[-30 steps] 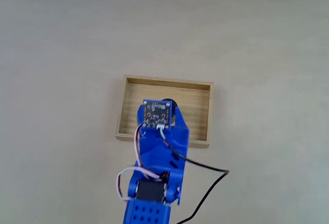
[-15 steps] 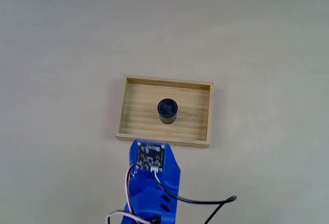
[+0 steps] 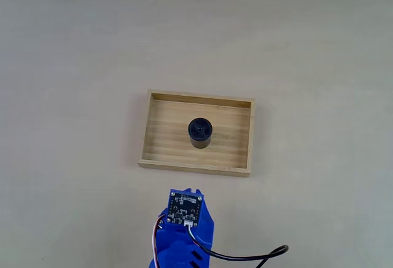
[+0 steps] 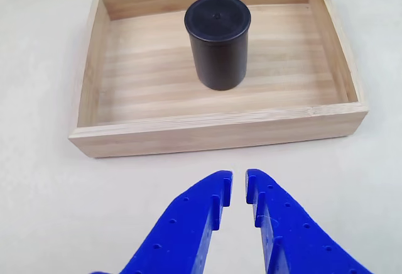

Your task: Place the black cylinder in the wooden box then return to rest.

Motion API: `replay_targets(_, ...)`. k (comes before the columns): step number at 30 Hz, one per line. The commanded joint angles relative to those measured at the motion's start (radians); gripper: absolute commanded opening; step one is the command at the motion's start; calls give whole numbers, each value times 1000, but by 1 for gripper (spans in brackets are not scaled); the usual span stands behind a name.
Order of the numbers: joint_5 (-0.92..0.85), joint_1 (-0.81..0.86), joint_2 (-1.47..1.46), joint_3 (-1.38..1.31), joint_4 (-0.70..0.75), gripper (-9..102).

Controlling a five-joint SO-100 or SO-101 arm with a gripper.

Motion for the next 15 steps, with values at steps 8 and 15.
replay_targets(8, -54, -25, -135, 104, 41, 0)
replay_targets(15, -60, -26, -179, 209, 48, -1)
